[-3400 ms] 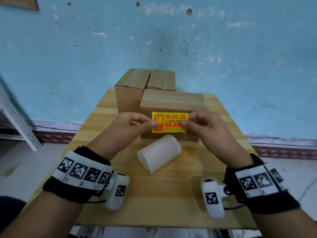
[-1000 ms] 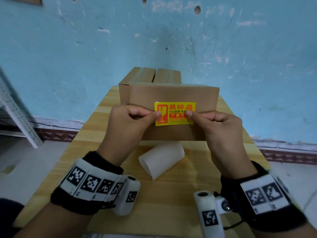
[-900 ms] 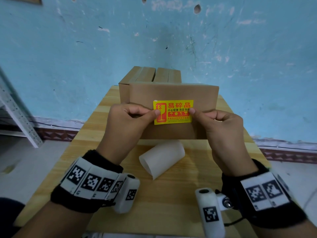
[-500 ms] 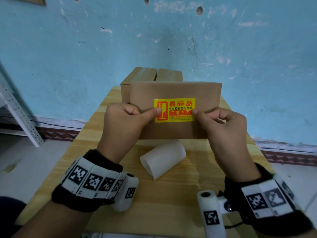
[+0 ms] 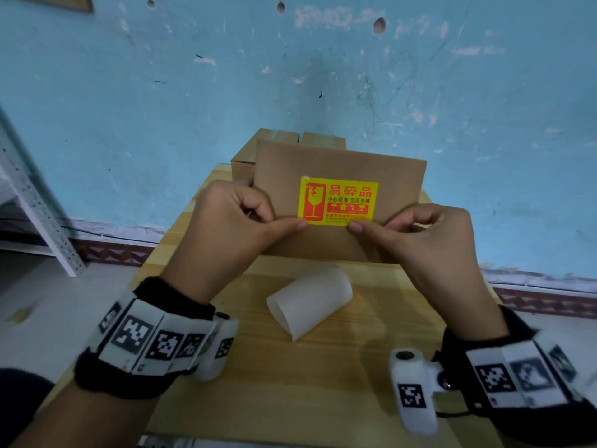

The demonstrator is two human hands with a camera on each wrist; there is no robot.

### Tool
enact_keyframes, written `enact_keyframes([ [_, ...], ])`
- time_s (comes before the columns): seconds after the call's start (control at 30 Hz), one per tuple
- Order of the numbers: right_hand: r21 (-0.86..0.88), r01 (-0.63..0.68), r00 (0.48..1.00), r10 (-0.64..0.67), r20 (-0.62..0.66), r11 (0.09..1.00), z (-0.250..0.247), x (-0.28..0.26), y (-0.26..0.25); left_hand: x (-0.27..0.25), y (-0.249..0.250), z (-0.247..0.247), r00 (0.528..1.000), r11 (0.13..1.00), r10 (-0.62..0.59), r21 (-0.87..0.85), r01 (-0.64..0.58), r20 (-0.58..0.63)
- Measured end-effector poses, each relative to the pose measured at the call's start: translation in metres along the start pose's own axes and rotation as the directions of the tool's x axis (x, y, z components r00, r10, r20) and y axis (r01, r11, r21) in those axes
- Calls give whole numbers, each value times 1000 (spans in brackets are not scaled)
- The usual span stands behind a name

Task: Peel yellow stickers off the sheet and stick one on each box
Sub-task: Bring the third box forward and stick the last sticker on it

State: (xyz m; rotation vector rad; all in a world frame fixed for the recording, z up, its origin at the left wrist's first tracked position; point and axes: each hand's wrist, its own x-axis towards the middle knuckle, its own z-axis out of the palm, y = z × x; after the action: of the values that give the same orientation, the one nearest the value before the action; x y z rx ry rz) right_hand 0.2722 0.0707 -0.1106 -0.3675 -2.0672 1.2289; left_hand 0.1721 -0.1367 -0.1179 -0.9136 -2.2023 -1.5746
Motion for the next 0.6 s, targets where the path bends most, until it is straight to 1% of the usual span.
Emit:
enact_keyframes([
  [0.07, -102, -6, 999, 2, -41, 995, 3, -4, -8, -5, 5, 7, 1000, 998, 12, 58, -10, -25],
  [0.13, -162, -8, 994, -9, -105, 987, 4, -7, -15, -9, 10, 14, 997, 990, 43, 134, -33, -71],
  [0.2, -173, -11, 988, -16, -154, 985, 1, -7, -17, -11, 17, 17, 992, 980, 90, 185, -73, -88],
  [0.27, -159, -12, 986, -14, -165, 987, -3, -6, -14, -12, 20, 17, 986, 968, 140, 223, -116, -96],
  [0.33, -145, -12, 984, -14, -178, 989, -7, -6, -9, -12, 19, 17, 981, 962, 160, 241, -130, -107],
  [0.4, -144, 18, 981, -44, -186, 989, -12, -4, -5, -10, 16, 16, 984, 966, 148, 227, -121, -103],
  [0.47, -171, 47, 978, -81, -194, 984, -17, -1, -6, -10, 17, 17, 988, 981, 111, 171, -92, -105],
  [0.6, -263, 120, 966, -174, -191, 957, -14, -4, -15, -14, 24, 22, 974, 999, 18, 47, -7, -225],
])
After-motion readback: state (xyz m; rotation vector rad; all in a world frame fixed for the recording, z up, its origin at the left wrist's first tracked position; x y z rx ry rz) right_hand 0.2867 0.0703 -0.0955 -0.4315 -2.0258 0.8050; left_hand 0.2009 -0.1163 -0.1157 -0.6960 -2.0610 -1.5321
